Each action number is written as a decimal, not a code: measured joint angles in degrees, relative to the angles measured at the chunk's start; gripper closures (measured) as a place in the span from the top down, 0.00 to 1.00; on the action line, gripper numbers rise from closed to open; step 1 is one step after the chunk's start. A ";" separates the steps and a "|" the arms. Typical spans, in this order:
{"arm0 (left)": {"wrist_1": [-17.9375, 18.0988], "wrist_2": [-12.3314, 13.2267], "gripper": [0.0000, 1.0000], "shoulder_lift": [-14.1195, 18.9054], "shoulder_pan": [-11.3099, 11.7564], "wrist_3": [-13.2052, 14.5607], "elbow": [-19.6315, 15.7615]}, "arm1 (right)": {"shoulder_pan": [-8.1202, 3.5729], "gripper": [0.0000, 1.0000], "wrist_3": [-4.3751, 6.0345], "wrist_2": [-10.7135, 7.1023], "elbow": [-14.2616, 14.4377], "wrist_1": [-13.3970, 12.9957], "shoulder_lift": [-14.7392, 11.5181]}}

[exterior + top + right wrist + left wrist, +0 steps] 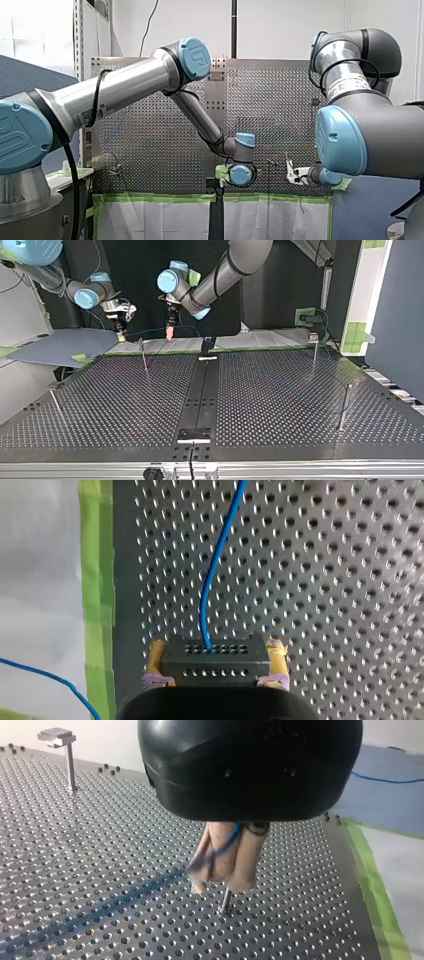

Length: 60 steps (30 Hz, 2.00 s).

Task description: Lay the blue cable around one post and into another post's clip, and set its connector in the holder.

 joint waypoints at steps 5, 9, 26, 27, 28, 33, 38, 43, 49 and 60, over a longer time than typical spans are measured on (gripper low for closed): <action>2.07 0.85 0.00 -1.49 -0.10 -0.07 0.03 | -0.47 0.09 0.84 1.67 -1.53 1.19 0.00; 3.68 2.00 0.00 -2.60 -0.12 -0.71 0.24 | -0.74 0.09 2.35 2.02 -2.18 1.12 0.00; 2.42 5.57 0.00 -7.18 1.42 -2.75 4.92 | -1.62 0.09 7.23 2.52 -4.12 -1.64 0.01; 2.20 5.72 0.00 -7.79 1.47 -2.79 5.54 | -1.72 0.09 7.37 2.69 -4.12 -1.68 0.01; 2.21 5.83 0.00 -8.23 1.51 -2.81 5.98 | -1.87 0.09 7.54 2.92 -4.12 -1.73 0.01; 2.65 6.14 0.00 -9.77 1.67 -3.59 8.44 | -2.49 0.09 8.09 3.75 -4.14 -1.80 0.01; 2.75 6.12 0.00 -9.98 2.09 -4.23 9.67 | -2.77 0.09 8.18 3.92 -4.14 -1.84 0.01; 2.47 6.14 0.00 -9.95 2.32 -3.66 10.54 | -3.00 0.09 8.25 3.94 -4.15 -2.08 0.02; 2.18 6.13 0.00 -9.93 2.15 -2.41 10.90 | -3.31 0.09 8.27 3.94 -4.17 -2.30 0.04; 1.82 6.03 0.00 -9.91 2.07 -1.94 13.45 | -3.60 0.09 8.82 3.81 -4.21 -3.00 0.05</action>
